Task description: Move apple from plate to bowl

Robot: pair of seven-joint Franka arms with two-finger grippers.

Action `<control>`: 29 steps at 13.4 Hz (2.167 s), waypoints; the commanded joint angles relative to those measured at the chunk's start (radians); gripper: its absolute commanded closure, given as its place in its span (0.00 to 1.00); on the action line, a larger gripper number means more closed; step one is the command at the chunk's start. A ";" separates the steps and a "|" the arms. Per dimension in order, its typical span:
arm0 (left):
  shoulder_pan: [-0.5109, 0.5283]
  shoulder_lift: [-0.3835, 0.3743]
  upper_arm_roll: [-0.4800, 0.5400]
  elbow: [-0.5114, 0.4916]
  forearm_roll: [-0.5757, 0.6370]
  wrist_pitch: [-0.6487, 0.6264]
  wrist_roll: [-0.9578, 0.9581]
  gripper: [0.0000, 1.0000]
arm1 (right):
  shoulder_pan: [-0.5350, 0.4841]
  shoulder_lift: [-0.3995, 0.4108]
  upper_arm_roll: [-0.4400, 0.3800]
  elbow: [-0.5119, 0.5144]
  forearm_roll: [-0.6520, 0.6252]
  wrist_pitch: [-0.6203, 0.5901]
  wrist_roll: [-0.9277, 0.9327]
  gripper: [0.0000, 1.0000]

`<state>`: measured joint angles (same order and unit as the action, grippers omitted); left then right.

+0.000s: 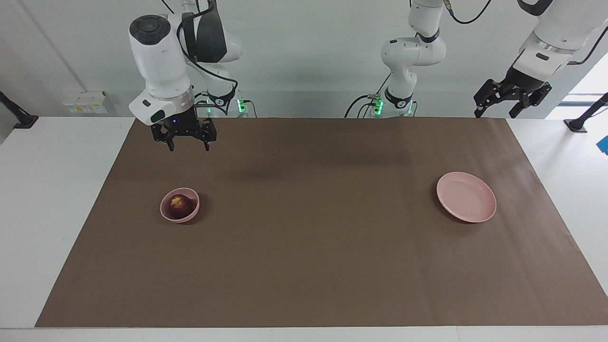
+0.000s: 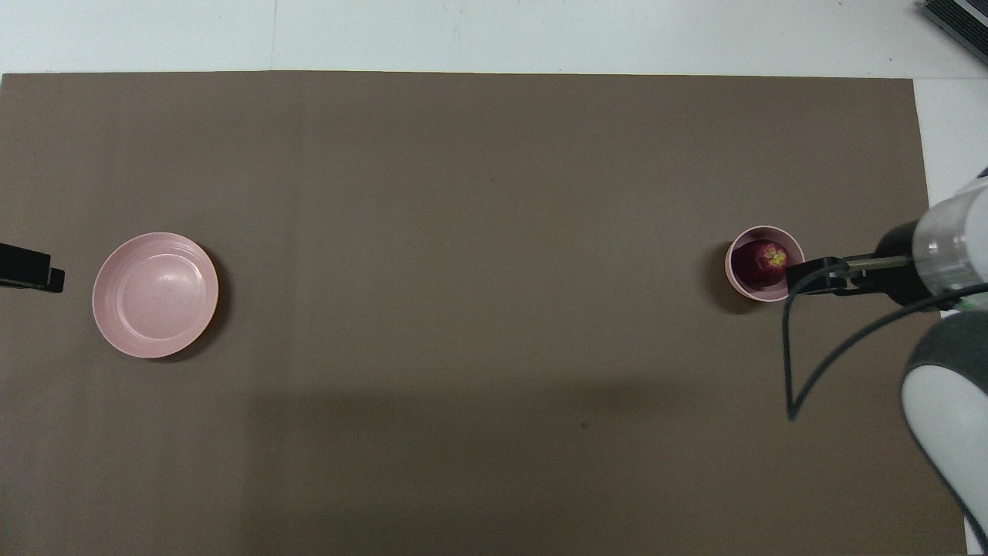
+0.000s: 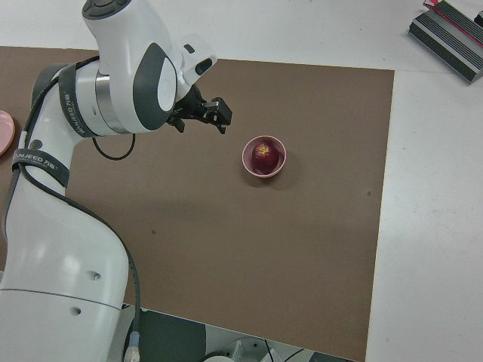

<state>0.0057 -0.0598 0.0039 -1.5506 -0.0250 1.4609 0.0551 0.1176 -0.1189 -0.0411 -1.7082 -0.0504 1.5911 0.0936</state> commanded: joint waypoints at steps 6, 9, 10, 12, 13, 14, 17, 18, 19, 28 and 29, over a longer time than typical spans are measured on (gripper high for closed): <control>-0.006 0.002 -0.001 0.012 0.013 -0.037 0.018 0.00 | -0.030 -0.028 -0.046 0.142 0.038 -0.189 -0.005 0.00; -0.006 -0.020 0.001 -0.023 0.013 -0.031 0.026 0.00 | -0.032 -0.031 -0.057 0.139 0.059 -0.194 -0.026 0.00; -0.006 -0.023 -0.001 -0.026 0.013 -0.030 0.026 0.00 | -0.032 -0.033 -0.062 0.134 0.064 -0.191 -0.028 0.00; -0.006 -0.026 -0.001 -0.036 0.013 -0.022 0.026 0.00 | -0.032 -0.035 -0.063 0.130 0.078 -0.184 -0.026 0.00; -0.006 -0.025 -0.001 -0.036 0.013 -0.021 0.026 0.00 | -0.032 -0.036 -0.063 0.122 0.078 -0.184 -0.028 0.00; -0.006 -0.025 -0.001 -0.034 0.011 -0.021 0.026 0.00 | -0.030 -0.042 -0.063 0.114 0.076 -0.180 -0.032 0.00; -0.006 -0.025 -0.001 -0.034 0.011 -0.019 0.023 0.00 | -0.032 -0.045 -0.063 0.090 0.058 -0.110 -0.118 0.00; -0.006 -0.025 -0.001 -0.032 0.011 -0.020 0.022 0.00 | -0.030 -0.044 -0.063 0.090 0.057 -0.103 -0.115 0.00; -0.006 -0.023 -0.001 -0.031 0.011 -0.019 0.022 0.00 | -0.030 -0.044 -0.063 0.090 0.053 -0.106 -0.114 0.00; -0.006 -0.009 0.001 0.007 0.010 -0.028 0.023 0.00 | -0.053 -0.039 -0.066 0.098 0.037 -0.126 -0.112 0.00; -0.006 -0.011 0.001 0.009 0.010 -0.028 0.023 0.00 | -0.052 -0.042 -0.066 0.094 0.027 -0.131 -0.114 0.00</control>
<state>0.0054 -0.0627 0.0009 -1.5503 -0.0248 1.4393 0.0679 0.0748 -0.1419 -0.1114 -1.5923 -0.0089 1.4602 0.0062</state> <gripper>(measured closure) 0.000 0.000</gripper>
